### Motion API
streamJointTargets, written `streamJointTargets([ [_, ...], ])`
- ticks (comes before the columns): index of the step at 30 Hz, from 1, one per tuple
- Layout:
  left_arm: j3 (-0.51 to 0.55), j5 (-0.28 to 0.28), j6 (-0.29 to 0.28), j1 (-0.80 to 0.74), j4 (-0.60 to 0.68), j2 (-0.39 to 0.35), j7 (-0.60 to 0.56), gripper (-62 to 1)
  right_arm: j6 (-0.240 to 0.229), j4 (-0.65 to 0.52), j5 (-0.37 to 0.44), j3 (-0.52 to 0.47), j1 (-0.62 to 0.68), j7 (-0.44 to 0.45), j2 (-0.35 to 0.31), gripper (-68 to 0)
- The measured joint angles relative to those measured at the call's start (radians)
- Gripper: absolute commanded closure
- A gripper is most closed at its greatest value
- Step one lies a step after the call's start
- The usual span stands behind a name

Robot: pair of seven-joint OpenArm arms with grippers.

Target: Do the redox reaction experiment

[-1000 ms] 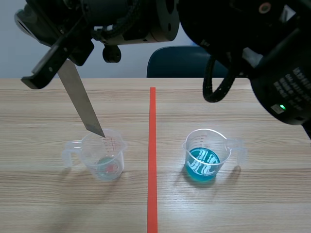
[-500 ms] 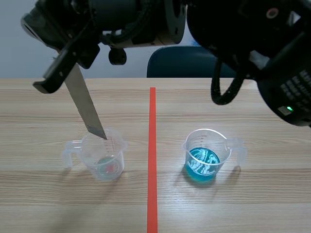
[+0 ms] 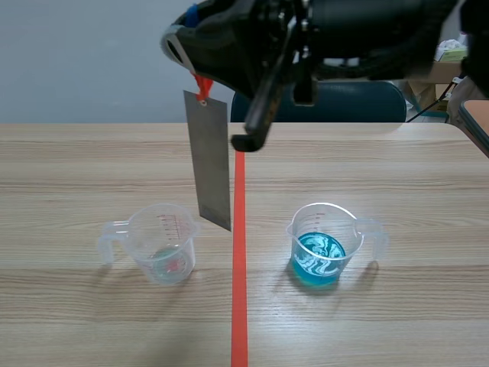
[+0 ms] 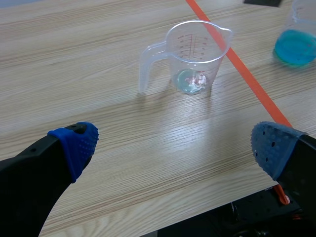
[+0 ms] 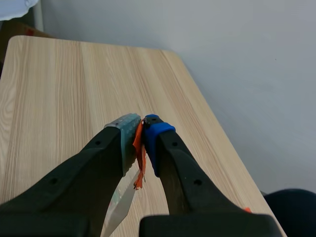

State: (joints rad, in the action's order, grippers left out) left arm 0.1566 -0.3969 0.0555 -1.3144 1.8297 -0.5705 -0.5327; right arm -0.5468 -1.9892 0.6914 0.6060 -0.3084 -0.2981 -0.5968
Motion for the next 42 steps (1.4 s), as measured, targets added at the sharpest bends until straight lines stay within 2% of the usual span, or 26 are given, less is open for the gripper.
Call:
streamJointTargets([
  [5, 0.0, 0.0, 0.0, 0.0, 0.0, 0.0, 0.0, -62.3, -0.1, -0.017, 0.018, -0.108, 0.07, 0.069, -0.106, -0.6],
  [9, 0.0, 0.0, 0.0, 0.0, 0.0, 0.0, 0.0, -62.3, -0.173, -0.019, 0.061, -0.193, 0.116, 0.123, -0.188, -0.6],
  [11, 0.0, 0.0, 0.0, 0.0, 0.0, 0.0, 0.0, -62.3, -0.194, -0.019, 0.077, -0.233, 0.137, 0.132, -0.221, -0.6],
  [17, 0.0, 0.0, 0.0, 0.0, 0.0, 0.0, 0.0, -62.3, -0.193, -0.019, 0.114, -0.363, 0.206, 0.151, -0.301, -0.6],
  [22, 0.0, 0.0, 0.0, 0.0, 0.0, 0.0, 0.0, -62.3, -0.193, -0.019, 0.114, -0.433, 0.24, 0.161, -0.328, -0.6],
  [42, 0.0, 0.0, 0.0, 0.0, 0.0, 0.0, 0.0, -62.3, -0.193, -0.011, 0.11, -0.435, 0.243, 0.136, -0.326, -0.6],
])
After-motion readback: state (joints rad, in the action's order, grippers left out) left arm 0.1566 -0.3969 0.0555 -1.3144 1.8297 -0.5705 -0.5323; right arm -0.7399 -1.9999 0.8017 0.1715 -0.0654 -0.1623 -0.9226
